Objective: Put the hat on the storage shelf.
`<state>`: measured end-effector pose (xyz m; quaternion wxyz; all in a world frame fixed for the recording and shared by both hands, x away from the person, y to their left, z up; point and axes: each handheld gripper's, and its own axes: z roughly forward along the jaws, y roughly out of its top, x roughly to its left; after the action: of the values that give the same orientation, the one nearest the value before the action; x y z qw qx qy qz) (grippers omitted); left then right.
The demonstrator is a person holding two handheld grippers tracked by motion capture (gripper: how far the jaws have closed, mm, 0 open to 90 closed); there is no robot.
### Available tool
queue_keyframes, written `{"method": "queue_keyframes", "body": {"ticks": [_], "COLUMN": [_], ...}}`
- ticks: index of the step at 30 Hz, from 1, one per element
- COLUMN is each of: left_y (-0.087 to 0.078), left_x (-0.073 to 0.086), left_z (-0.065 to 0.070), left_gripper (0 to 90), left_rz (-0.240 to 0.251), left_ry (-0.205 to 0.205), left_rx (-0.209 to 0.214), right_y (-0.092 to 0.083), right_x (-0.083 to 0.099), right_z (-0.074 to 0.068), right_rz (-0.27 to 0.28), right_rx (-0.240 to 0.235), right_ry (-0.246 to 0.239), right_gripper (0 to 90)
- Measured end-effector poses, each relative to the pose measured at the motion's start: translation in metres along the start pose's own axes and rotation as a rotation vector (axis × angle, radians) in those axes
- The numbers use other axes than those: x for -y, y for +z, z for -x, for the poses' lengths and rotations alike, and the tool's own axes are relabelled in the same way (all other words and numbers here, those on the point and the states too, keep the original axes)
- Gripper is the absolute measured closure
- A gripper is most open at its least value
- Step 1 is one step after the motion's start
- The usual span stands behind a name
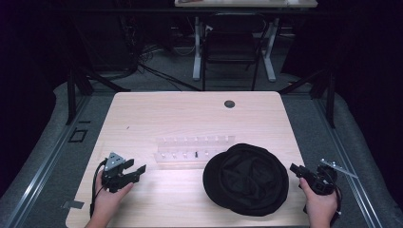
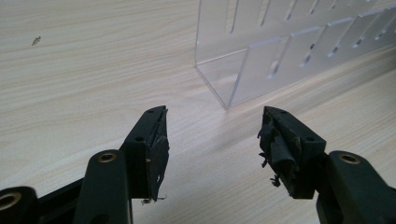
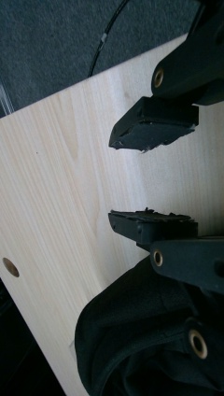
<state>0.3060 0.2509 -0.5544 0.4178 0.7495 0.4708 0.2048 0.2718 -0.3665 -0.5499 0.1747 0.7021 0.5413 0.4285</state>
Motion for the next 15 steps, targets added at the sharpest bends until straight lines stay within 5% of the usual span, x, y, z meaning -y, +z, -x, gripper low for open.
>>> {"method": "queue_keyframes", "body": {"ticks": [9,15], "left_y": [-0.004,-0.006], "left_x": [0.000,0.000], "left_z": [0.000,0.002], "left_gripper": [42.0,42.3], "left_rz": [-0.001,-0.005], "left_ry": [-0.007,0.002], "left_rx": [-0.005,0.003], "right_y": [-0.010,-0.019], "right_x": [-0.006,-0.012], "right_z": [-0.017,-0.031], "right_rz": [-0.032,-0.080], "right_rx": [0.049,0.030], "right_ry": [-0.105,-0.119], "right_gripper": [62.4,65.6]}}
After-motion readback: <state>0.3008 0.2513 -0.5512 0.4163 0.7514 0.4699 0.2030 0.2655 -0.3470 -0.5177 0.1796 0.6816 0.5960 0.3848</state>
